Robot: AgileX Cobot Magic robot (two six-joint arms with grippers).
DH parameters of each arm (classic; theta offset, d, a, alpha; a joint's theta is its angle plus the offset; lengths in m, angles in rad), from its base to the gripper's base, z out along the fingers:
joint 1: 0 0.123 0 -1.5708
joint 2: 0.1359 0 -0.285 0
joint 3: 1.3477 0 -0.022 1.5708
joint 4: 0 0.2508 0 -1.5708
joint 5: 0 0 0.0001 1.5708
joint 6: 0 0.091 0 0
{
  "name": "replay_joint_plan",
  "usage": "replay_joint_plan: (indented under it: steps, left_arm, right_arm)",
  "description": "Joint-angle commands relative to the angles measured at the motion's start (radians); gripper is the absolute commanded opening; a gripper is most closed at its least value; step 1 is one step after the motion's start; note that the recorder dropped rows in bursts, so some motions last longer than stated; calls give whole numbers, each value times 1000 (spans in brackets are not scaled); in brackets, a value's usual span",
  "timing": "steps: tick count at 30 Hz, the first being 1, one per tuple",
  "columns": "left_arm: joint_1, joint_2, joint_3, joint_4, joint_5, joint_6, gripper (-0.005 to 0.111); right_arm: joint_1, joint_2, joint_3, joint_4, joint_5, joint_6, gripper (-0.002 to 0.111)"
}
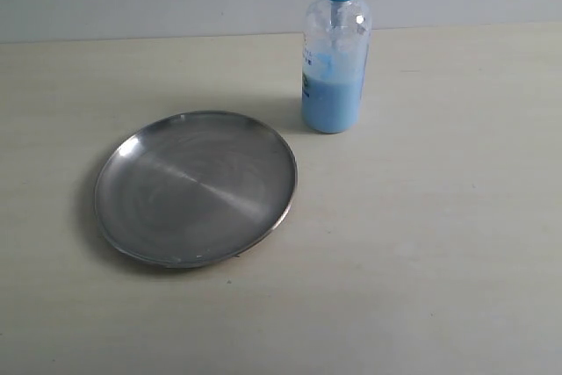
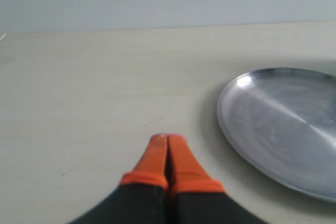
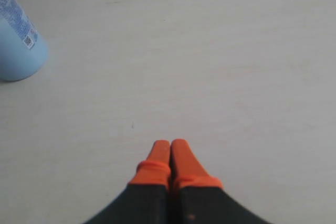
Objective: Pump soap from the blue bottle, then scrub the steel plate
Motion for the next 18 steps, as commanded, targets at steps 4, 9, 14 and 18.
replay_joint_plan:
  steps: [4,9,14,18]
  left_arm:
    - [-4,-6,-1,0,-7,-6,0]
    - [-4,-6,-1,0,-7,-6,0]
    - [-4,-6,-1,0,-7,-6,0]
    - [-4,-6,-1,0,-7,-6,0]
  right_arm:
    - [1,-1,-11,9,-42,0,0]
    - [1,9,-11,205,-53,-31,0]
    - [1,62,-20,370,-57,-245,0]
    - [1,129,-53,543,-36,-492,0]
